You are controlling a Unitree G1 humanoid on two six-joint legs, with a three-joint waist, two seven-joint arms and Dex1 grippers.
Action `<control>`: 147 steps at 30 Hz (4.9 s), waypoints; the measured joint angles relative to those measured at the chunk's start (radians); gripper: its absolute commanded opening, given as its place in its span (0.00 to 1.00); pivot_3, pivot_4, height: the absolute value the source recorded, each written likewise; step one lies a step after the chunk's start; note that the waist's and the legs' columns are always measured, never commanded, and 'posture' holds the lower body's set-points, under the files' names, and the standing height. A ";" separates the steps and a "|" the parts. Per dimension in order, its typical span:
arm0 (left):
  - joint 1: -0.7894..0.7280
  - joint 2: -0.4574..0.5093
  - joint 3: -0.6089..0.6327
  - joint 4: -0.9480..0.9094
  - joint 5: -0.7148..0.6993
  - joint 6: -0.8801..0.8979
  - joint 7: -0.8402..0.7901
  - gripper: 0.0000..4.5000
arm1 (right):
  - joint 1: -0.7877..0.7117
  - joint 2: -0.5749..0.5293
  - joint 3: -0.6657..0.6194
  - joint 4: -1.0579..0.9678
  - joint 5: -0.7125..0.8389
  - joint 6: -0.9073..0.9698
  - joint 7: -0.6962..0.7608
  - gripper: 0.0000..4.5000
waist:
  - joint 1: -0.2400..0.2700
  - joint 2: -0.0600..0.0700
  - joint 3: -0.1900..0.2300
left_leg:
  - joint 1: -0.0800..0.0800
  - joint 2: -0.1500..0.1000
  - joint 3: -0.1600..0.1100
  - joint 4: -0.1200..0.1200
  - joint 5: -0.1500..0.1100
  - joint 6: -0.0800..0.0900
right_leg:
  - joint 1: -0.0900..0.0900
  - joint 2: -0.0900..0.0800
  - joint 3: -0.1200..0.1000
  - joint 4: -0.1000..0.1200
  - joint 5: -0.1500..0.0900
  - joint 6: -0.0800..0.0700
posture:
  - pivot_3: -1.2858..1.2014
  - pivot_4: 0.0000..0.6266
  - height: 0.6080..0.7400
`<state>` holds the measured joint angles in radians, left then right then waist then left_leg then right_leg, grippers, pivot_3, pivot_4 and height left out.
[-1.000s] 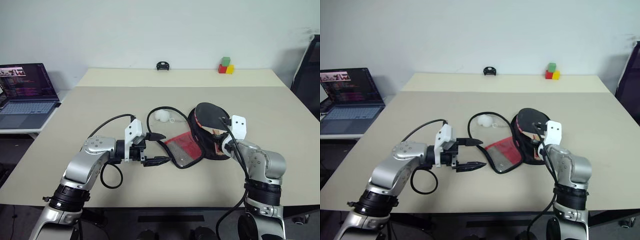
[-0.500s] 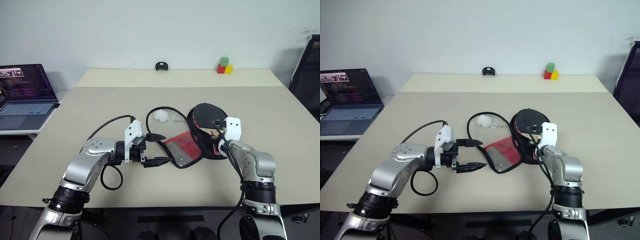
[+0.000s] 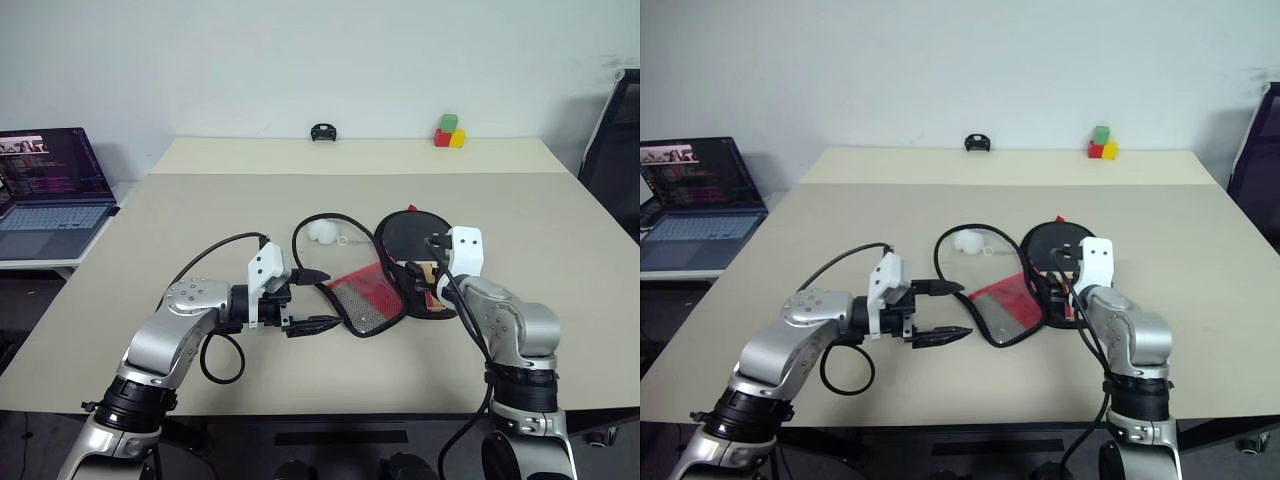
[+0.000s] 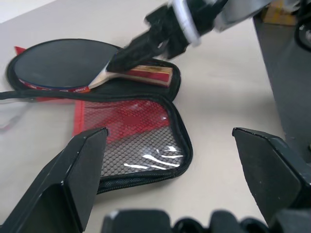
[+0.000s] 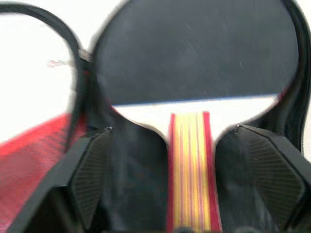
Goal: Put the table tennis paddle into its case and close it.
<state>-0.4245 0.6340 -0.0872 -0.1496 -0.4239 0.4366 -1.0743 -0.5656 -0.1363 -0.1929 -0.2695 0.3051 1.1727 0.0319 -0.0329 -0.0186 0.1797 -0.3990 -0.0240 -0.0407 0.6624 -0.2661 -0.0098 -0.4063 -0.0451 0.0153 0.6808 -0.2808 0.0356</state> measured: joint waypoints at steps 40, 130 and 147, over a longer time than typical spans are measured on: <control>-0.359 -0.239 0.034 0.873 0.353 -0.237 0.455 1.00 | -0.003 -0.543 -0.048 -0.148 0.465 0.019 0.596 1.00 | 0.009 -0.003 0.001 | -0.002 -0.001 -0.001 0.001 0.000 0.000 | 0.001 -0.001 -0.002 -0.001 0.000 0.000 | 0.52 0.24 1.00; -0.172 -0.201 0.090 0.123 0.051 0.081 0.194 1.00 | -0.161 -0.381 0.179 0.733 -0.039 -0.360 0.650 0.01 | -0.010 -0.006 -0.002 | 0.003 0.001 0.002 0.002 0.000 0.000 | 0.002 0.000 0.002 0.001 0.001 0.000 | 0.52 0.24 1.00; 0.100 0.027 0.086 -0.075 -0.085 0.194 0.017 1.00 | -0.024 -0.244 0.213 0.348 -0.006 -0.126 0.636 0.01 | -0.025 -0.006 -0.002 | 0.003 0.002 0.001 0.001 0.000 0.000 | 0.001 0.001 0.001 0.001 0.001 -0.001 | 0.52 0.24 1.00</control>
<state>-0.3245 0.6614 -0.0014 -0.2248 -0.5091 0.6301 -1.0576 -0.5892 -0.3802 0.0201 0.0788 0.2995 1.0466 0.6678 -0.0575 -0.0248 0.1777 -0.3964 -0.0217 -0.0397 0.6634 -0.2662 -0.0098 -0.4050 -0.0441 0.0168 0.6818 -0.2800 0.0348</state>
